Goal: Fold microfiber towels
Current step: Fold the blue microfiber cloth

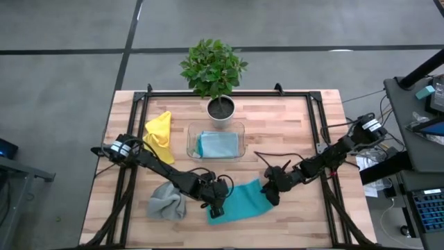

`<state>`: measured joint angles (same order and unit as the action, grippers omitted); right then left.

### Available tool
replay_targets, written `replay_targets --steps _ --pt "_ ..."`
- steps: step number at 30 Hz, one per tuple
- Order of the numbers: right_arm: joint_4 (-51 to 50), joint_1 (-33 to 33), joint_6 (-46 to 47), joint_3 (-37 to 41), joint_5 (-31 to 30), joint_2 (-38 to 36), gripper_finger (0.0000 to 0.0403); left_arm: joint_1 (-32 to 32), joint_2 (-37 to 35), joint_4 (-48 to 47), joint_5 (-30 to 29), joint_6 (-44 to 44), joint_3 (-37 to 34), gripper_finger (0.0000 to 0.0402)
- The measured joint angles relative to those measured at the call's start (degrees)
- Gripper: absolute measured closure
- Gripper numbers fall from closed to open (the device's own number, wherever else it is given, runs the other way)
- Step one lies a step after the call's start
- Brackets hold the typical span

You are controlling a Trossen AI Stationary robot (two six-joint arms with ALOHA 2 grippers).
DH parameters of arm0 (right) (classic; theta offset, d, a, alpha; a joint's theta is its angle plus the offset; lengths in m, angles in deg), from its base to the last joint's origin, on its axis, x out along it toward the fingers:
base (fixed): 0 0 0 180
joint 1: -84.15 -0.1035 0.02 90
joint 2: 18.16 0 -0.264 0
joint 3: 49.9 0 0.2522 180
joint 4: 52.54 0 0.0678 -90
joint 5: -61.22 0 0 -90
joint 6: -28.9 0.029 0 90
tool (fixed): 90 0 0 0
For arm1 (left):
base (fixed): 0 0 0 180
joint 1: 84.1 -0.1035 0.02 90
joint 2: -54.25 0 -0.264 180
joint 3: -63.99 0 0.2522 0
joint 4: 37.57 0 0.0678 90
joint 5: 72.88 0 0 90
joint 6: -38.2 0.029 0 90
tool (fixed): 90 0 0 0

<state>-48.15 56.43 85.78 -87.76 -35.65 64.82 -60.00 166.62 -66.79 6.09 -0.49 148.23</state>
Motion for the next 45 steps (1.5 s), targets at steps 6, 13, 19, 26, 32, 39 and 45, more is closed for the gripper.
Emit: replay_targets --steps 6,13,19,26,32,39,45 --pt "0.17 -0.02 -2.4 0.0 -1.27 -0.07 0.0392 0.0 0.0 0.01 -0.24 0.02 0.15 0.0283" --pt "-5.37 0.0 -2.98 -0.01 -1.87 -5.79 0.0394 0.03 -1.44 0.03 -1.21 0.16 0.2 0.0283" --pt "-24.9 0.0 -3.71 -2.68 -5.57 -15.22 0.0394 0.02 -1.93 -0.03 -1.88 2.03 1.78 0.0283" --pt "-51.9 0.0 -3.6 -11.56 -13.94 -22.1 0.0394 0.35 -4.19 -0.63 -1.9 3.45 2.29 0.0283" --pt "-58.38 0.0 -4.2 -17.52 -13.7 -19.5 0.0394 2.39 -5.7 -4.5 -1.67 1.34 2.05 0.0283" --pt "-50.27 -0.13 -5.35 -21.71 -9.37 -11.04 0.0394 5.08 -5.7 -4.98 -1.64 -5.25 -0.19 0.0283" --pt "-38.68 -0.13 -9.55 -26.49 -4.94 -0.97 0.0394 7.19 -5.21 -4.4 -1.62 -8.11 -1.79 0.0283"
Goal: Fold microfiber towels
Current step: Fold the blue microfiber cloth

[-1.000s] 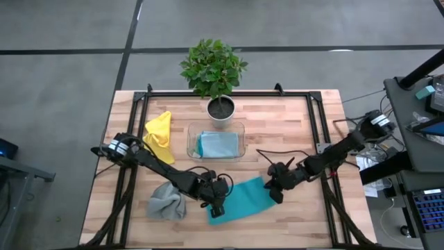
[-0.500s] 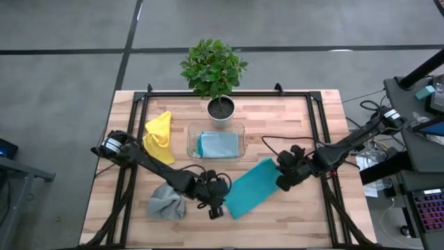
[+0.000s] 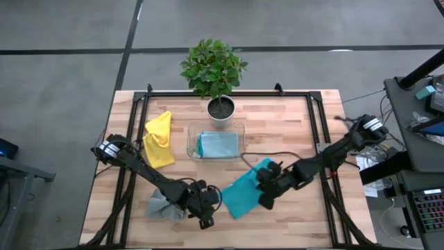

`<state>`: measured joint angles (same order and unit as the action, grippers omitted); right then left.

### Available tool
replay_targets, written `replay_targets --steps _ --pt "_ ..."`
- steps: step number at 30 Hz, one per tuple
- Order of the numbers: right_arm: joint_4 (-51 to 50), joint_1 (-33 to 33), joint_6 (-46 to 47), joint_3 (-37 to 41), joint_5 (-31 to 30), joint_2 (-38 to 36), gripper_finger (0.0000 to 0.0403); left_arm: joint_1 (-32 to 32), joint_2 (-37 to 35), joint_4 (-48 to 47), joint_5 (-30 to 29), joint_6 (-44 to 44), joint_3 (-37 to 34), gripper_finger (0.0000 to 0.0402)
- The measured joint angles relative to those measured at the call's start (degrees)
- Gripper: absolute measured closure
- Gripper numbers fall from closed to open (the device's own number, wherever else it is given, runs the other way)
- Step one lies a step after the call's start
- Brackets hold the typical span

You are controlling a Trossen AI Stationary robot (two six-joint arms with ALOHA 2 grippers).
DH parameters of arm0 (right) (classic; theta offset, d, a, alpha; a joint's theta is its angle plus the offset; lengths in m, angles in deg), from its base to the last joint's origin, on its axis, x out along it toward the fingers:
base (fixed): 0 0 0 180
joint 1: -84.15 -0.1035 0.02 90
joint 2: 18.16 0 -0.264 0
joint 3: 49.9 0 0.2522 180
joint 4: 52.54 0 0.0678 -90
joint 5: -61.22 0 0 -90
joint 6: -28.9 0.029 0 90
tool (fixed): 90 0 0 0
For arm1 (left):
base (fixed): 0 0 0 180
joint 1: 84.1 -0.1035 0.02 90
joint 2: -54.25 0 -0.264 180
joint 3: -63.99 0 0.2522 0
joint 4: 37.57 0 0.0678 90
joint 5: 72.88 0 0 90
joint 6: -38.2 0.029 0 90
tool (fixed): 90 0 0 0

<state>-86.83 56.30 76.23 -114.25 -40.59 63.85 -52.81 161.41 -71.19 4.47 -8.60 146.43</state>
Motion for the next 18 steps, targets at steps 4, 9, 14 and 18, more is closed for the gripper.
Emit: replay_targets --steps 4,9,14,18 --pt "-0.16 0.0 -3.64 -5.87 -0.07 7.35 0.0394 0.14 1.12 1.67 -1.28 -0.89 -1.33 0.0283" --pt "-9.86 -0.57 -8.41 -14.27 -0.56 14.11 0.0394 0.11 2.52 3.41 -1.44 -0.89 -1.2 0.0283" --pt "-28.08 -1.03 -6.98 -18.47 -7.16 13.93 0.0394 0.11 2.52 4.48 -2.03 -0.72 -1.14 0.0283" --pt "-36.52 -1.01 -2.39 -17.0 -7.78 10.65 0.0394 -0.14 2.52 5.79 -4.22 -0.18 -0.94 0.0283"
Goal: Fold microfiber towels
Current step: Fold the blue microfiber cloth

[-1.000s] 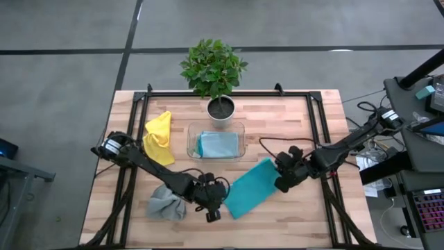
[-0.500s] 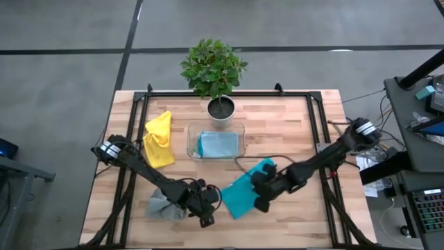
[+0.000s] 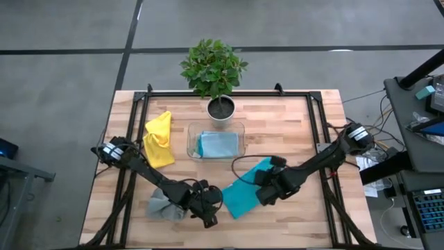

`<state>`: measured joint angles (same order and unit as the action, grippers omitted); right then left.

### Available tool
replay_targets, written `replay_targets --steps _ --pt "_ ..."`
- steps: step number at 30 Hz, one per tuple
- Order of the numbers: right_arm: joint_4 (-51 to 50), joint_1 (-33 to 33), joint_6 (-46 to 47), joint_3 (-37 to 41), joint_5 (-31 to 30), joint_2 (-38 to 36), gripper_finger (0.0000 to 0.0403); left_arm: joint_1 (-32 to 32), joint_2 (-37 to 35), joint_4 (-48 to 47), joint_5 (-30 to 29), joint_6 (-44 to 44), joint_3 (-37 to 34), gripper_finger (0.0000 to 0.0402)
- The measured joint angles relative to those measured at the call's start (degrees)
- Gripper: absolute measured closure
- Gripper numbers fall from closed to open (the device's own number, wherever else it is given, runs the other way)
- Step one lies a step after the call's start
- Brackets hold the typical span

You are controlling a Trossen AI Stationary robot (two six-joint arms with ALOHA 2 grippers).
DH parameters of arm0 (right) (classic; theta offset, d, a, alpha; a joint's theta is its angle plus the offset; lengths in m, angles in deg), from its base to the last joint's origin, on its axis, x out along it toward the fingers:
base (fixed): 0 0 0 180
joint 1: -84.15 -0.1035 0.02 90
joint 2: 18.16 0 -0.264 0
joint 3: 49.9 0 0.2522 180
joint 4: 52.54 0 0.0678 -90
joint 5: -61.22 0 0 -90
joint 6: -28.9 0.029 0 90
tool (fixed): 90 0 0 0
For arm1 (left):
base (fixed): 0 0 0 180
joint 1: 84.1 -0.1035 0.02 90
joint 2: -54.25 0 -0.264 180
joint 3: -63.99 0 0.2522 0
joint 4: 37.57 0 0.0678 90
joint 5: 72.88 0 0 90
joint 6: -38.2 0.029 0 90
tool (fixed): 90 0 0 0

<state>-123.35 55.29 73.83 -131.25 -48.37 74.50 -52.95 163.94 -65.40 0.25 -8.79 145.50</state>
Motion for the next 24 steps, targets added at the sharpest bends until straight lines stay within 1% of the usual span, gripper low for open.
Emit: replay_targets --steps 7,12,15,19,21,24 --pt "-0.94 0.35 3.89 6.04 -0.17 -5.54 0.0394 -0.7 0.0 9.06 -6.94 5.35 0.11 0.0283" --pt "-0.97 1.31 5.12 8.67 -2.74 -7.61 0.0394 -2.52 0.74 12.8 -11.7 8.5 -0.17 0.0283" --pt "-0.95 2.29 5.08 9.73 -2.91 -8.6 0.0385 -3.88 2.67 13.17 -11.97 8.76 -0.08 0.0283" --pt "-1.36 3.26 5.03 10.65 -2.59 -9.73 0.035 -5.0 5.64 14.15 -11.65 8.39 0.45 0.0283" --pt "-1.81 3.7 4.75 10.69 -2.01 -10.2 0.0327 -5.18 6.49 14.34 -9.3 8.37 0.65 0.0283" --pt "-2.97 4.07 4.01 10.71 -1.32 -10.96 0.0293 -5.22 6.66 13.62 -4.16 8.13 0.5 0.0283"
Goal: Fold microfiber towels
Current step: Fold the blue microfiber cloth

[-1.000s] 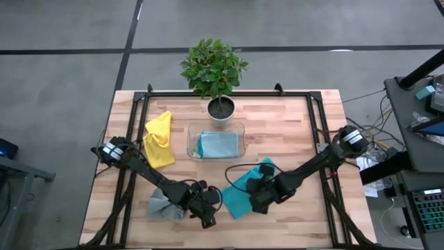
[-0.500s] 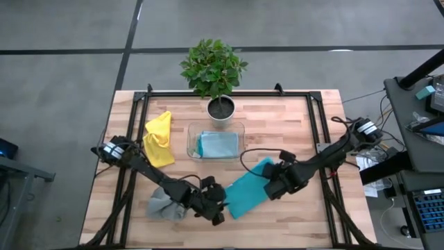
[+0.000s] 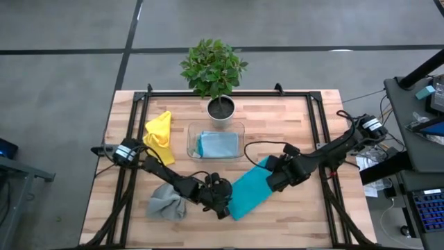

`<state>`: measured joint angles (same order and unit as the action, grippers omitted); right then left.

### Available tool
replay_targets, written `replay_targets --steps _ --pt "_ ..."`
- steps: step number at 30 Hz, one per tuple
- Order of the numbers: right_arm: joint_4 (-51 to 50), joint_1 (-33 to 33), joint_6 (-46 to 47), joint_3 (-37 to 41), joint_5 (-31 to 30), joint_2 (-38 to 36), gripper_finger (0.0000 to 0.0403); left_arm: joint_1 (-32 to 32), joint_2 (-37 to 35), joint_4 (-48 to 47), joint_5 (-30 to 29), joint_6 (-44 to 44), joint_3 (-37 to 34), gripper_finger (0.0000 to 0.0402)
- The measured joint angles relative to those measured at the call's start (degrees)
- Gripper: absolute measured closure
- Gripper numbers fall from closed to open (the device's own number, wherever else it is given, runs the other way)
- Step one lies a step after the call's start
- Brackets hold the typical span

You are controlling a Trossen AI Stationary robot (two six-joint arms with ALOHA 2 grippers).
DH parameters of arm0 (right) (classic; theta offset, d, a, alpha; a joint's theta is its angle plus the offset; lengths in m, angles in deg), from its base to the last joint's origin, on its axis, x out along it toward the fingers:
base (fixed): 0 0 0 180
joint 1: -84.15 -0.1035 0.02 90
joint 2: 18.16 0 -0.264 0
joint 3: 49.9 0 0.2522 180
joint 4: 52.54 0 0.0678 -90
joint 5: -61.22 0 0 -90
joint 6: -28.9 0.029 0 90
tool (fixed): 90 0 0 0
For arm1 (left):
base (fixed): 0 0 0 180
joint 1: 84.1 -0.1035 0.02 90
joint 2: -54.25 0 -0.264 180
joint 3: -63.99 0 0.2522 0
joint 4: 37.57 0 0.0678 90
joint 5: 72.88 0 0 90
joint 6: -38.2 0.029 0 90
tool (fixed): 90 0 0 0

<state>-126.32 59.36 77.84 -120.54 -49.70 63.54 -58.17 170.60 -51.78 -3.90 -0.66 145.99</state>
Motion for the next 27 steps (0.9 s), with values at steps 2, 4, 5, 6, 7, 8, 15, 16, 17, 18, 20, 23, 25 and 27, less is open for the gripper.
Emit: replay_targets --steps 2,4,5,6,7,8,15,16,17,18,20,23,25,27 --pt "-0.13 0.08 -1.13 0.33 0.68 -0.88 0.0272 -0.01 -0.48 -2.34 2.04 -0.99 0.07 0.0283" --pt "0.42 0.3 -3.09 1.24 1.55 -2.53 0.0251 0.05 -0.92 -3.85 3.27 -1.19 0.11 0.0283" --pt "0.8 0.61 -3.69 2.0 1.7 -3.51 0.024 0.12 -1.09 -4.38 3.88 -1.19 0.08 0.0283" --pt "1.42 1.17 -4.36 2.82 2.16 -4.58 0.023 0.16 -1.16 -4.64 4.1 -1.17 0.06 0.0283" --pt "2.37 1.98 -5.04 3.75 3.2 -5.79 0.0221 0.2 -1.2 -4.69 4.11 -1.04 0.05 0.0283" --pt "3.32 3.17 -5.6 4.74 4.69 -6.95 0.0211 0.2 -1.24 -4.73 4.3 -0.83 0.05 0.0283" --pt "21.69 14.36 -13.03 15.54 24.68 -14.13 0.0149 0.15 -1.24 -4.89 4.59 -0.73 0.05 0.0283" --pt "23.3 16.29 -13.61 16.89 26.51 -14.63 0.014 0.15 -1.24 -4.85 4.59 -0.75 0.05 0.0283" --pt "24.41 18.12 -13.99 18.05 27.46 -15.06 0.0131 0.15 -1.24 -4.78 4.63 -0.75 0.03 0.0283" --pt "25.1 19.79 -14.21 19.06 28.02 -15.38 0.0123 0.15 -1.24 -4.76 4.64 -0.75 0.03 0.0283" --pt "25.78 22.67 -15.24 20.98 28.84 -15.64 0.0107 0.15 -1.24 -4.76 4.67 -0.73 0.03 0.0283" --pt "27.41 26.13 -17.29 23.61 32.75 -15.35 0.009 0.15 -1.24 -4.71 4.73 -0.73 -0.02 0.0283" --pt "30.34 27.73 -18.17 25.53 35.92 -15.01 0.0083 0.13 -1.24 -4.71 4.79 -0.75 -0.02 0.0283" --pt "33.76 28.7 -18.29 27.41 38.9 -14.39 0.008 0.13 -1.24 -4.71 4.85 -0.75 -0.02 0.0283"
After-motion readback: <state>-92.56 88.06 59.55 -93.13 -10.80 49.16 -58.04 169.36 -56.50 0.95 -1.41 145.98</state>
